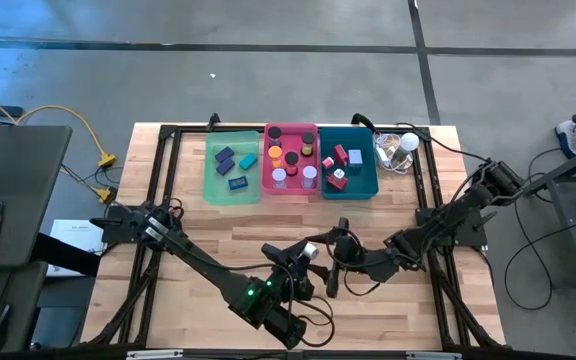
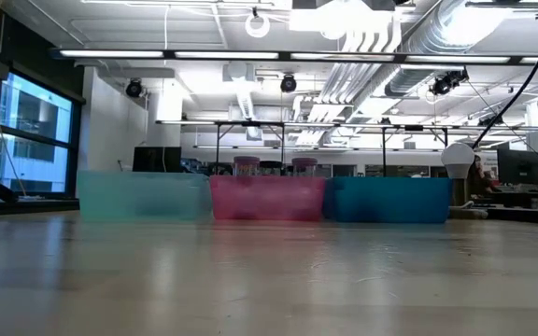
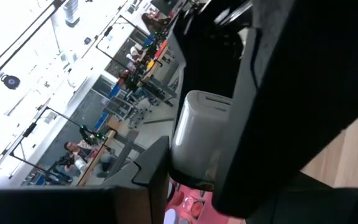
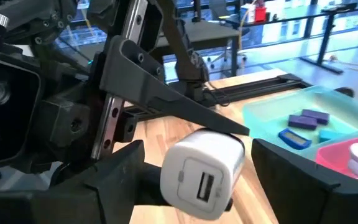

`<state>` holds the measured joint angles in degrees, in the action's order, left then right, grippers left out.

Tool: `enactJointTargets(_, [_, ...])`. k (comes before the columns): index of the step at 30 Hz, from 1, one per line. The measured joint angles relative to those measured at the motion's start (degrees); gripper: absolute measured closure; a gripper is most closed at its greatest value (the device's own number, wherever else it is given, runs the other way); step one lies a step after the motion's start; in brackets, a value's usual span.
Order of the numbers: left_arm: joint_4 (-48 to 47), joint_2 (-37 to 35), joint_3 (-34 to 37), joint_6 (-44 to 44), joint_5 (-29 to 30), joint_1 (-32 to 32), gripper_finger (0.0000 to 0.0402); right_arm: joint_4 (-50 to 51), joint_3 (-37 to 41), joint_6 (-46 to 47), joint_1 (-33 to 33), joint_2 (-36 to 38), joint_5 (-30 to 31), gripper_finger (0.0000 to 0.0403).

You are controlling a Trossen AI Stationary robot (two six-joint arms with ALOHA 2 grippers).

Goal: Pick & Place Office items
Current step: Put the white charger adapter into the blue bin

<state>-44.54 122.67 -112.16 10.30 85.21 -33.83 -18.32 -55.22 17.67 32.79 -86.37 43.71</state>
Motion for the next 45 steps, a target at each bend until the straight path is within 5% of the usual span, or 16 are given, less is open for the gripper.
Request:
enactJointTargets(6, [0.0, 0.0, 0.0, -0.3, -0.2, 0.0, 0.0269, 0.0, 0.0, 0.1, -1.4, 0.0, -4.7, 0.0151])
enactJointTargets(13, [-0.2, 0.0, 0.0, -1.2, -0.4, 0.0, 0.0269, 0.9, 0.0, 0.7, -1.6, 0.0, -4.4, 0.0268])
enactJointTargets(18, [-0.2, 0.0, 0.0, -1.5, -2.8, -0.1, 0.0269, 1.7, 0.0, 0.8, -1.5, 0.1, -4.6, 0.0272])
enactJointTargets(26, [1.6, -0.1, 0.0, 0.0, -3.5, -0.1, 0.014, 3.3, 0.0, -1.5, -1.2, 0.0, -5.4, 0.0272])
enactJointTargets(31, [1.5, -0.1, 0.0, -5.1, -3.5, -1.4, 0.0095, 8.0, 0.0, 0.2, -0.6, 1.3, -4.8, 0.0272])
enactJointTargets(38, [0.5, -0.3, 0.0, -10.7, -12.0, -3.2, 0.0089, 26.5, 0.0, 9.9, 0.5, 6.4, 4.7, 0.0273])
enactJointTargets(45, [-8.1, -0.3, 0.0, -3.5, -20.2, -2.0, 0.0088, 50.6, 0.0, 25.6, -2.8, 14.4, 8.4, 0.0273])
